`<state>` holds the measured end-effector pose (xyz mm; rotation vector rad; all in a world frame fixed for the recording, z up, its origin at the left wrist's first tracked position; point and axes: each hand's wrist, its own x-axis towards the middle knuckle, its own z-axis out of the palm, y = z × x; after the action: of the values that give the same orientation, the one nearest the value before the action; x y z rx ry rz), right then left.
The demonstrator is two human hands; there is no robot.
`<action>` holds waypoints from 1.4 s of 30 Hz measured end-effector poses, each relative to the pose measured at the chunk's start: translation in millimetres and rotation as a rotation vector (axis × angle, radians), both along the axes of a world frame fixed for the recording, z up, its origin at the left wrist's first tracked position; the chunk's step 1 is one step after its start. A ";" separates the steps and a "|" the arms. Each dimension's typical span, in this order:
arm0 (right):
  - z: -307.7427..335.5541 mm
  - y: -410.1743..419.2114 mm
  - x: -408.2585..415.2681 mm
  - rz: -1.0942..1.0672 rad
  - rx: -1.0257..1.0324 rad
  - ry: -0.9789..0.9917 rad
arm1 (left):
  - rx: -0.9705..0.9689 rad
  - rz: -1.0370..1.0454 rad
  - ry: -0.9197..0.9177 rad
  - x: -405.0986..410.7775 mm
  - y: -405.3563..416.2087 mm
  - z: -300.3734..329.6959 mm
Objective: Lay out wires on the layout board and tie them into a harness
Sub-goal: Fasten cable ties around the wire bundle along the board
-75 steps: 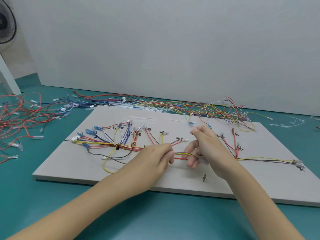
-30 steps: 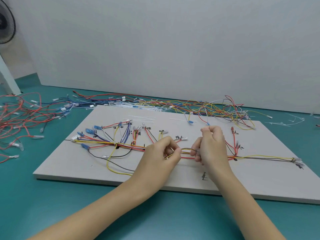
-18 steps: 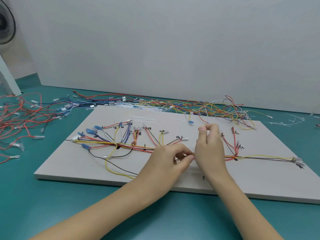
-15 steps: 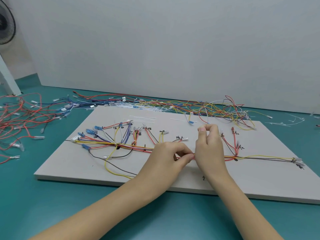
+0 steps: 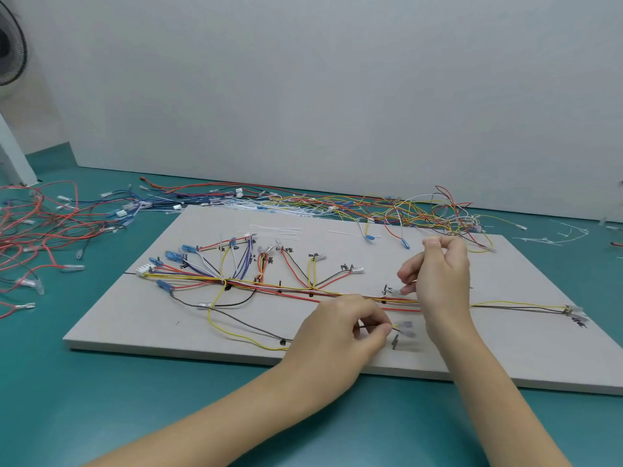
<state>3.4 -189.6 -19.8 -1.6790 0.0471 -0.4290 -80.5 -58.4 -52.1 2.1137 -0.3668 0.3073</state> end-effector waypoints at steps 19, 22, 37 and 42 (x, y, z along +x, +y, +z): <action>-5.3 12.1 -4.7 0.112 -0.057 0.017 | 0.473 -0.155 -0.314 0.7 3.0 2.9; -6.8 13.6 -4.8 0.132 -0.065 0.022 | 0.541 -0.175 -0.316 1.2 5.5 4.6; -13.8 21.1 -8.7 0.149 -0.143 0.015 | 0.735 -0.026 -0.519 -4.5 -1.1 1.8; -14.5 22.2 -7.6 0.152 -0.132 0.035 | 0.739 -0.032 -0.544 -4.4 -4.4 -0.8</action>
<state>-4.2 -167.3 -34.3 -1.8054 -0.0846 -0.2938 -84.9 -62.8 -52.9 2.7134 -0.9450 0.8335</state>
